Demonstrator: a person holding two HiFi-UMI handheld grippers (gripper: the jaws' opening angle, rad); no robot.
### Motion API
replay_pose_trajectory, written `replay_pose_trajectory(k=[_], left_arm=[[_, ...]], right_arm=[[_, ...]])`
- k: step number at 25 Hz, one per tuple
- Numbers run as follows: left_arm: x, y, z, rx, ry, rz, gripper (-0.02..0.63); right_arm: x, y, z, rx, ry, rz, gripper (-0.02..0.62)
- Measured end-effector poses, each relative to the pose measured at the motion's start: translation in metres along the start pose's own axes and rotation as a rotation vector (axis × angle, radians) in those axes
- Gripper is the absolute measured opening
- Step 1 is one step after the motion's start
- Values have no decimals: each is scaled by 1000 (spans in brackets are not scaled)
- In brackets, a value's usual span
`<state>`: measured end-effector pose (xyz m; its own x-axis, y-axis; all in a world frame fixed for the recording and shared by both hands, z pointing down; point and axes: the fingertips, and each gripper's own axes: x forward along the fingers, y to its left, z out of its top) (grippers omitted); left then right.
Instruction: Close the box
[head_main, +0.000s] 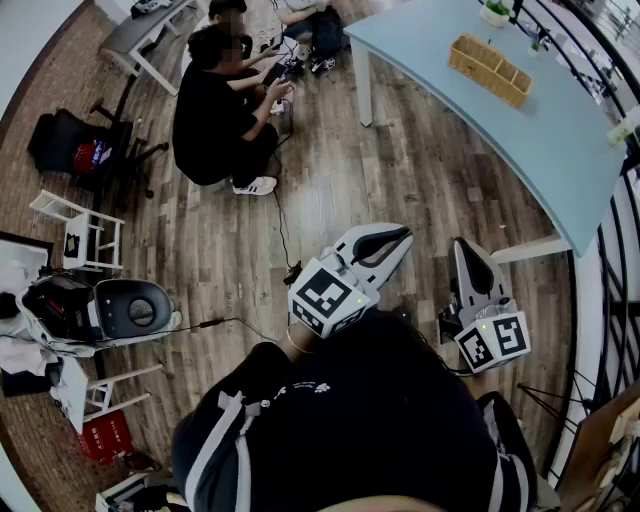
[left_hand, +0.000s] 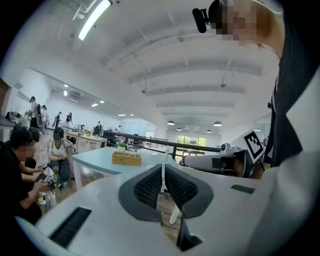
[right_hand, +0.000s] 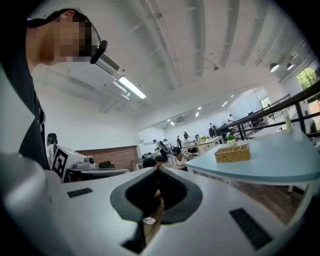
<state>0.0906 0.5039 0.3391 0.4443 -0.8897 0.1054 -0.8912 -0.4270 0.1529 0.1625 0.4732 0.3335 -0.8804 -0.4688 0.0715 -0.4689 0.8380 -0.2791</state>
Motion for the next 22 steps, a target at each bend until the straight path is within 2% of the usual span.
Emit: replay_pose_trajectory(k=[9, 14, 22], left_arm=[[1, 8, 7, 12, -12, 1, 26], [-7, 18, 9, 14, -10, 17, 26], [-25, 40, 10, 1, -17, 37, 26]], right_arm=[[9, -3, 5, -7, -13, -7, 0], [17, -2, 11, 31, -45, -6, 0], [38, 11, 9, 27, -32, -9, 0]])
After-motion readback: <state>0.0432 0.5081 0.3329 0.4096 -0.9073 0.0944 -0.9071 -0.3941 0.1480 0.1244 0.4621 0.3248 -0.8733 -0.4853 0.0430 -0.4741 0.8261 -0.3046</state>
